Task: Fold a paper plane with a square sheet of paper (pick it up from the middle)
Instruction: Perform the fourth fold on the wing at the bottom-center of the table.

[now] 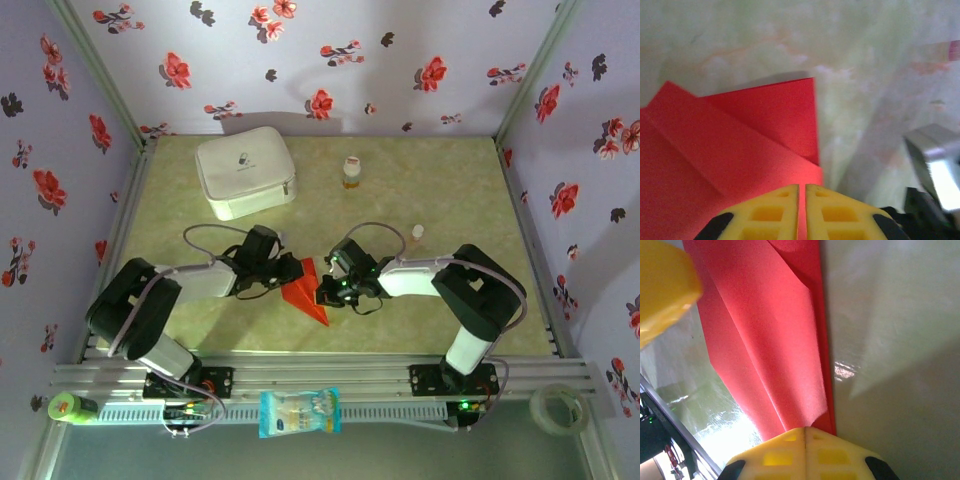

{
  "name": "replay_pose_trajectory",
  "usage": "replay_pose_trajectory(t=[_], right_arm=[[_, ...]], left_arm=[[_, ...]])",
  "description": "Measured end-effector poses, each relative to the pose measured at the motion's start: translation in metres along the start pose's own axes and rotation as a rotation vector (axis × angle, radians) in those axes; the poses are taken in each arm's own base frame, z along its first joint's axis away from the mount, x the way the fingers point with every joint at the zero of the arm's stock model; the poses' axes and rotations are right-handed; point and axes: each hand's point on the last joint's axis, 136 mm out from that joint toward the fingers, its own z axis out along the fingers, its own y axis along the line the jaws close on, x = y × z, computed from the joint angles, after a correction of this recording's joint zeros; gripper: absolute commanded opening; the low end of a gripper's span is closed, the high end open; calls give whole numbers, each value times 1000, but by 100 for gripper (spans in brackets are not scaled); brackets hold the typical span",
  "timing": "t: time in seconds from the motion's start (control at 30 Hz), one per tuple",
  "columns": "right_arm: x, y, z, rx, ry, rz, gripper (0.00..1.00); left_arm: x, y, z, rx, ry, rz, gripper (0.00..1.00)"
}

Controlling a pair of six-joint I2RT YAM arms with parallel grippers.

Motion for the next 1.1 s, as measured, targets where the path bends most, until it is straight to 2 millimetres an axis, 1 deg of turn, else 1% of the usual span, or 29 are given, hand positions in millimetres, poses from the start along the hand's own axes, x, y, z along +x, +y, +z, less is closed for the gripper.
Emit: replay_pose_trajectory(t=[0.1,0.17,0.3,0.47,0.5,0.6,0.67,0.73,0.8,0.83,0.97,1.1], right_arm=[[1,0,-1,3,2,2,2],[2,-1,-3,9,6,9,3],[3,2,-10,12,-3,38,5],[-3,24,-12,-34,-23,39,5],[-7,31,-11,-47,-28,35,5],[-18,43,-2,-68,-42,34,5],[-23,42,7,-62,-44,44,6],[-25,37,15,-47,-41,58,5],[-24,28,22,-27,-30,77,6],[-23,28,24,-31,-26,81,6],[-22,27,23,-50,-41,77,7],[-15,22,18,-63,-53,74,8]], left_arm=[[2,12,7,-42,7,-11,9],[3,19,8,-65,-1,-12,9],[3,22,9,-61,-9,-7,8],[3,22,8,-48,-19,0,8],[3,22,8,-46,-21,1,8],[3,21,8,-45,-22,1,8],[3,21,8,-45,-22,1,8],[3,21,8,-45,-21,2,8],[3,21,8,-45,-21,2,8],[3,21,8,-45,-21,4,8],[3,21,8,-45,-22,5,8],[4,21,9,-43,-18,5,7]])
